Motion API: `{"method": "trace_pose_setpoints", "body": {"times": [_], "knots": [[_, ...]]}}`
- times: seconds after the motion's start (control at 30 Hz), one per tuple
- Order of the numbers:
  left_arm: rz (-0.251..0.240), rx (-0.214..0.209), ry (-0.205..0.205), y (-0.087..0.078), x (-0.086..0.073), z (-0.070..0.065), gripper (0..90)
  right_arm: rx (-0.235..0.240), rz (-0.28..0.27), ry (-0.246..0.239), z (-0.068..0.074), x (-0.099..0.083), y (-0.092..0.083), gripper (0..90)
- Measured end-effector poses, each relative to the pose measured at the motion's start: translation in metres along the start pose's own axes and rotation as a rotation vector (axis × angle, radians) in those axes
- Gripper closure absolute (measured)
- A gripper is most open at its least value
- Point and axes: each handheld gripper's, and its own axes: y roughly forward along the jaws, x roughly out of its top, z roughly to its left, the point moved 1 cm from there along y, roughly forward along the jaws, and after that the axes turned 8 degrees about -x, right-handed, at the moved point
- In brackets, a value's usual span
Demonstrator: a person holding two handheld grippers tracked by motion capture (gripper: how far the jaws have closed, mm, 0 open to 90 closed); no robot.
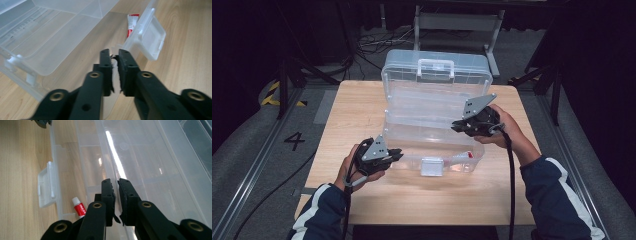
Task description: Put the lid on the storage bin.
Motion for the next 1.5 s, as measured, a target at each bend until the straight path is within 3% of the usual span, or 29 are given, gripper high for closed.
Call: {"method": "trace_pose_setpoints", "body": {"times": [0.1, 0.33, 0.53, 0.7, 0.8, 0.83, 1.03, 1.17, 1.23, 1.5], "knots": [[-0.006, 0.017, -0.019, -0.009, -0.004, 0.002, 89.5, 0.002, -0.001, 0.0, 0.0, 0.0, 0.0, 83.4], [-0.027, 0.081, -0.063, -0.028, -0.013, 0.014, 90.0, -0.001, -0.006, 0.005, 0.0, 0.0, 0.0, 83.1], [-0.056, 0.135, -0.136, -0.036, -0.022, 0.035, 90.0, -0.007, -0.014, 0.009, 0.0, -0.001, 0.0, 83.0], [-0.067, 0.166, -0.157, -0.037, -0.022, 0.049, 90.0, -0.008, -0.016, 0.018, 0.001, -0.002, 0.0, 82.9], [-0.093, 0.182, -0.172, -0.041, -0.016, 0.061, 90.0, -0.007, -0.015, 0.021, 0.001, -0.002, 0.0, 83.0], [-0.127, 0.179, -0.177, -0.043, -0.01, 0.07, 90.0, -0.007, -0.014, 0.021, 0.001, -0.002, 0.0, 83.0], [-0.165, 0.207, -0.159, -0.045, 0.014, 0.087, 90.0, -0.015, -0.011, 0.006, 0.002, -0.001, 0.0, 83.0], [-0.195, 0.203, -0.17, -0.046, 0.028, 0.101, 90.0, -0.017, -0.016, 0.009, 0.002, -0.002, 0.0, 82.9], [-0.237, 0.176, -0.186, -0.045, 0.032, 0.107, 90.0, -0.021, -0.015, 0.009, 0.003, -0.002, 0.0, 82.9], [-0.23, 0.171, -0.203, -0.028, 0.049, 0.121, 90.0, -0.03, -0.022, 0.008, 0.004, -0.003, 0.0, 82.6]]}}
